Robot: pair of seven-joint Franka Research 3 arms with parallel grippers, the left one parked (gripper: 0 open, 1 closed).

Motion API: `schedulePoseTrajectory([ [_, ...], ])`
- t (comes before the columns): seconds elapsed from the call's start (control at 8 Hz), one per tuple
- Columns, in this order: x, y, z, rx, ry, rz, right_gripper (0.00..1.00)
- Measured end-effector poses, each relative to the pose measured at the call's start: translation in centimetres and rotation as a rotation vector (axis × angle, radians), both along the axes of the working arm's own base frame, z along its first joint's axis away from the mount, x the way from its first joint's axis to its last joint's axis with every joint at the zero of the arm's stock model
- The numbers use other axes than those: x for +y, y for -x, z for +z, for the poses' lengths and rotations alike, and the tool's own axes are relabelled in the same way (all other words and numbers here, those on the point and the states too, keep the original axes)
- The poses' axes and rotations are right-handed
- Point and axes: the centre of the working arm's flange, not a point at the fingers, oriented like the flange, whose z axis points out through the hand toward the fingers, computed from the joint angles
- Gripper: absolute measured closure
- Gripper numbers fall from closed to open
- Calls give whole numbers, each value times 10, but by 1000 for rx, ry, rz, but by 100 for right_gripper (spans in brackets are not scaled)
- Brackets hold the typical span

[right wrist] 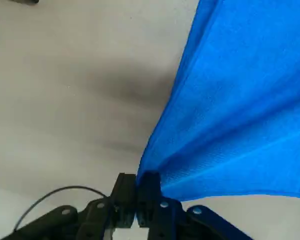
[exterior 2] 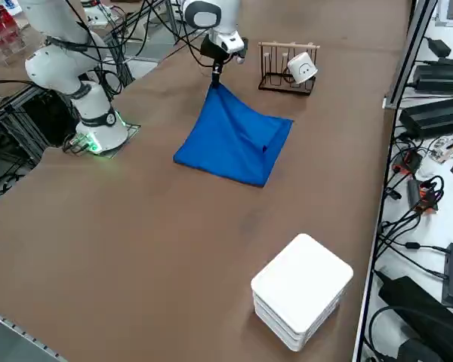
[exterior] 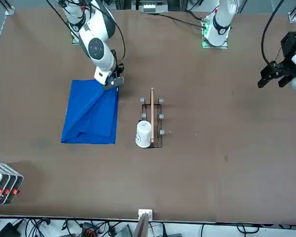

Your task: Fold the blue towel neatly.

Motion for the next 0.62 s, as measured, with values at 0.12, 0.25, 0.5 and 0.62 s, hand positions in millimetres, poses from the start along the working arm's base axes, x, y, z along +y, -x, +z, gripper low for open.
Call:
schedulePoseTrajectory([
  [0.12,0,-1,-3,4,-8,-4,89],
  [0.25,1,-1,-6,8,-15,-16,85],
  [0.5,2,-3,-8,6,-12,-47,50],
  [0.62,4,-6,-5,-2,-11,-67,33],
])
